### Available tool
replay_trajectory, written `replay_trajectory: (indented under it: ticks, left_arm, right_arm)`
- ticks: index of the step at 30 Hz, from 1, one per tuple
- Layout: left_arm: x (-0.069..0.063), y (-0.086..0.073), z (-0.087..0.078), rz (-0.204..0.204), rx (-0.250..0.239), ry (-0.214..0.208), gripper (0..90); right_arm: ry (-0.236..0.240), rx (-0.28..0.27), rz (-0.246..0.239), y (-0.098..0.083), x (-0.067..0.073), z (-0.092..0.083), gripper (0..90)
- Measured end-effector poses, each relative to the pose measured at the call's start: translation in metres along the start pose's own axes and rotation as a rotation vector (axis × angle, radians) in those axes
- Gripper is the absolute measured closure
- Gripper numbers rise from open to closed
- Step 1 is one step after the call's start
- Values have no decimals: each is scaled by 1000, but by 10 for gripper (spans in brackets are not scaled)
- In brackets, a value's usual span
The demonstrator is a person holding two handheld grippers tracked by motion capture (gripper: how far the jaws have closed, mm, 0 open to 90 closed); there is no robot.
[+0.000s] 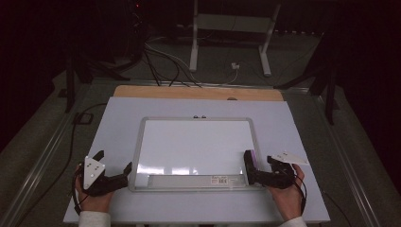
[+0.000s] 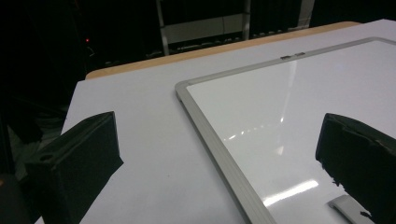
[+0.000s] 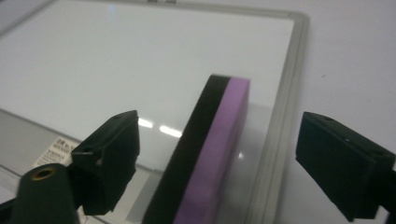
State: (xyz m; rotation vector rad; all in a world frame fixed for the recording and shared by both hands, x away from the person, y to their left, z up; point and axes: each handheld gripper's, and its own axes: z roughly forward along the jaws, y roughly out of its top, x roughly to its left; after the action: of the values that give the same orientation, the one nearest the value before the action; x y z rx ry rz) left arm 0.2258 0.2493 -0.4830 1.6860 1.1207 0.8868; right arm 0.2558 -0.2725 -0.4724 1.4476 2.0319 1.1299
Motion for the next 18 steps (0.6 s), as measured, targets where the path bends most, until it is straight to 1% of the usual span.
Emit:
replay_trajectory:
  ticks: [3, 4, 6, 7, 8, 12, 14, 16, 18]
  left_arm:
    - [0, 0, -1, -2, -7, -4, 7]
    - [1, 0, -2, -3, -14, -8, 7]
    - [1, 1, -2, -5, -25, -13, 7]
    - [1, 1, -3, -5, -28, -18, 6]
    - [2, 1, -3, -6, -28, -21, 6]
    - [2, 1, -4, -1, -32, -34, 6]
    - [2, 2, -5, -3, -39, -40, 6]
    - [4, 2, -6, -18, -49, -51, 6]
    - [7, 1, -7, -47, -62, -60, 6]
  right_arm:
    - [-10, -42, 6, -1, -6, -6, 86]
    - [-10, -55, -2, -2, -9, -8, 73]
    - [-31, -69, -28, -3, -12, -11, 28]
    - [-42, -75, -35, -4, -15, -13, 25]
    - [-47, -87, -35, -6, -18, -15, 25]
    - [-31, -157, -11, -9, -30, -22, 19]
    - [-36, -192, -15, -11, -36, -25, 19]
    - [-45, -232, -30, -15, -41, -27, 16]
    - [-36, -259, -30, -20, -46, -27, 16]
